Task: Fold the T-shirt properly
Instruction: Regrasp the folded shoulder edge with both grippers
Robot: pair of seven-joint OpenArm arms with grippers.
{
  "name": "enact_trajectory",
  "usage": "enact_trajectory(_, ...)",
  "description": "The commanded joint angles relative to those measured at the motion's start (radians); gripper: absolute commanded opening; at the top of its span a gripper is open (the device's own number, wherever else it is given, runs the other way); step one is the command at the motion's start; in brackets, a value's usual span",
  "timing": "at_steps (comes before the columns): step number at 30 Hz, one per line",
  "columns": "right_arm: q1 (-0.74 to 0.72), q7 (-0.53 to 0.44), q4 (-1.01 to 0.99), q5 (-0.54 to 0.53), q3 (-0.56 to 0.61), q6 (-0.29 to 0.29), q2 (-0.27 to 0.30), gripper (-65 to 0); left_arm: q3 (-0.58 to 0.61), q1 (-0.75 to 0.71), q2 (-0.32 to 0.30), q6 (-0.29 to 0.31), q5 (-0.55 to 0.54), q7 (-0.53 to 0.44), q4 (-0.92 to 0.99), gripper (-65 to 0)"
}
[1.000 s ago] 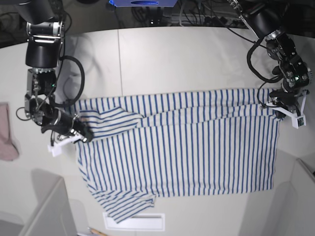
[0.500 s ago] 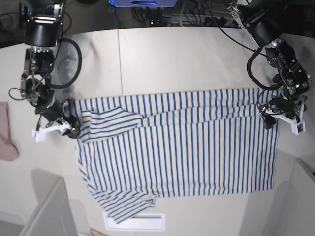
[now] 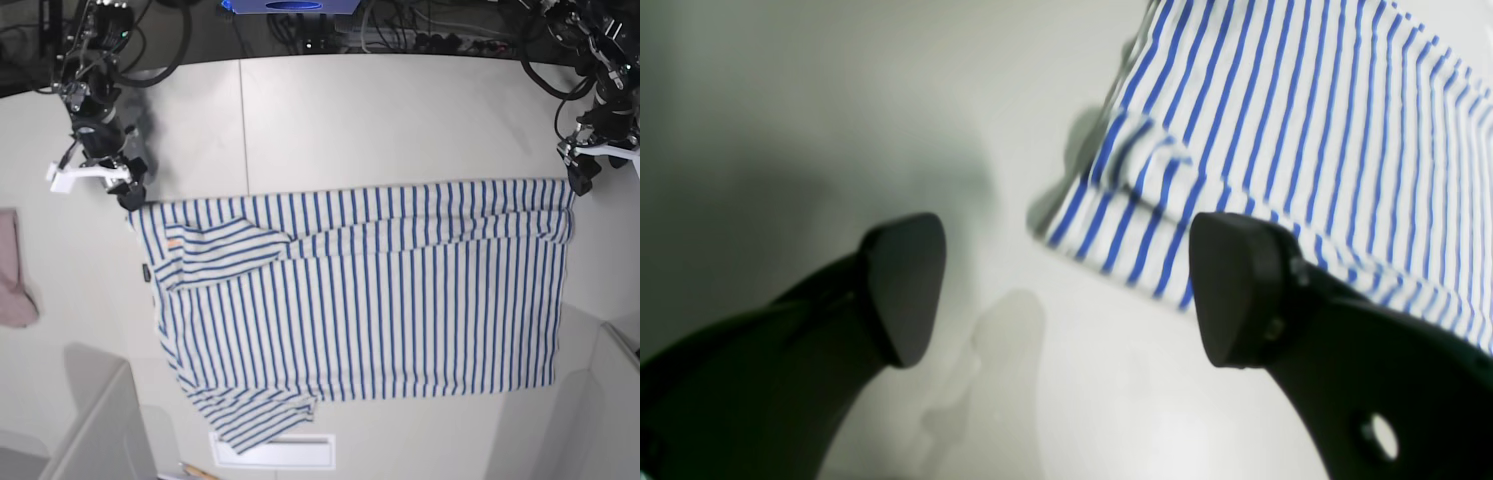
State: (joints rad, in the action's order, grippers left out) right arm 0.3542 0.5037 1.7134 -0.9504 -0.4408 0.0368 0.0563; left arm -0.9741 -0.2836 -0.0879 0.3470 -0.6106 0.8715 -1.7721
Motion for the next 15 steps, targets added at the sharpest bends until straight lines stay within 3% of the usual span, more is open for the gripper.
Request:
enact_trajectory(1,0.004,-0.017,0.023,-0.011,-0.013,-0.013,-0.009,-36.8,-0.004,-0.012,-0.014,0.010,-0.030,-0.027,-0.019,-10.2)
enact_trajectory(4,0.015,-0.017,0.003,-0.008,-0.010,-0.013,-0.039,-36.8,-0.004,-0.042,-0.014,0.011,-0.032,-0.028,-0.010,-10.2)
enact_trajectory(9,-0.042,-0.017,-0.102,-0.008,-0.010,-0.013,-0.042,-35.9,-0.007,-0.033,-0.019,0.063,-0.030,-0.028,0.107,-10.2)
enact_trajectory(15,-0.128,-0.020,-0.249,-0.008,-0.016,-0.011,-0.032,-35.7,0.001,-0.032,-0.014,0.065,-0.029,-0.076,0.145,-10.2)
